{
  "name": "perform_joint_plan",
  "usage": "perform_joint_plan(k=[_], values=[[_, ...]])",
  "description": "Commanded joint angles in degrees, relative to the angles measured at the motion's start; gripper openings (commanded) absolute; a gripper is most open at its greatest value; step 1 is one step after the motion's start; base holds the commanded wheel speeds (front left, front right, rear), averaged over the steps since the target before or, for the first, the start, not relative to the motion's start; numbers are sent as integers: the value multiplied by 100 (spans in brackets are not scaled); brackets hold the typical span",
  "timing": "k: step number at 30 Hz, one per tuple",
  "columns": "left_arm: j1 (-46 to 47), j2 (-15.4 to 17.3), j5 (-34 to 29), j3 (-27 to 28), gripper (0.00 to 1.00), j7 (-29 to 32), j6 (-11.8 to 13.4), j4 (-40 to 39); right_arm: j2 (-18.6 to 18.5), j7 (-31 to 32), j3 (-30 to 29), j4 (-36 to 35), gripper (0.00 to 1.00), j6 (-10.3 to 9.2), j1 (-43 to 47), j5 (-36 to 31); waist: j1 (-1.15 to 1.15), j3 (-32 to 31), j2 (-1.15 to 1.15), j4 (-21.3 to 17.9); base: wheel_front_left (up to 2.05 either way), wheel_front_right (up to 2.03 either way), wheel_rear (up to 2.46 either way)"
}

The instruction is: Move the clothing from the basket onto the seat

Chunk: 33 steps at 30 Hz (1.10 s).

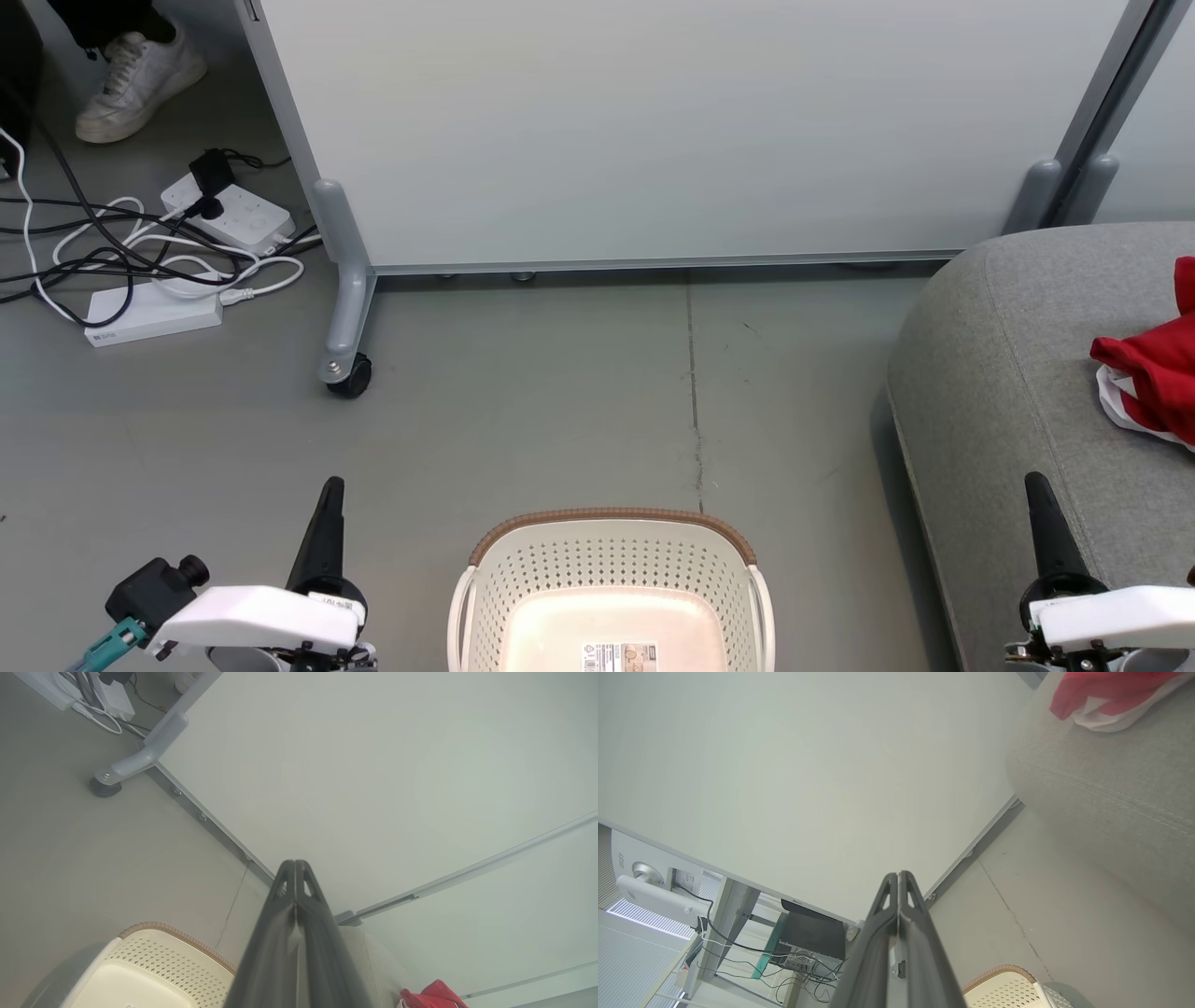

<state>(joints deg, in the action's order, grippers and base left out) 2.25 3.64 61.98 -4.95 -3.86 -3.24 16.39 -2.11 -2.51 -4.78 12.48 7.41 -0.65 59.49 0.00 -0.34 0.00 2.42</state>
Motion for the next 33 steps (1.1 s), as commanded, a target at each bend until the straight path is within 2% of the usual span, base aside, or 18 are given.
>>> perform_joint_plan(k=[1, 33], values=[[174, 54, 206, 60, 0, 47, -53, -83, -58, 61, -34, -71, 0, 10, -126, 204, 0, 1, 0, -7, 0, 0, 0], [383, 79, 1878, 391, 0, 491, -252, -126, -83, 523, -249, -150, 0, 12, -189, 1902, 0, 15, 0, -117, 0, 0, 0]])
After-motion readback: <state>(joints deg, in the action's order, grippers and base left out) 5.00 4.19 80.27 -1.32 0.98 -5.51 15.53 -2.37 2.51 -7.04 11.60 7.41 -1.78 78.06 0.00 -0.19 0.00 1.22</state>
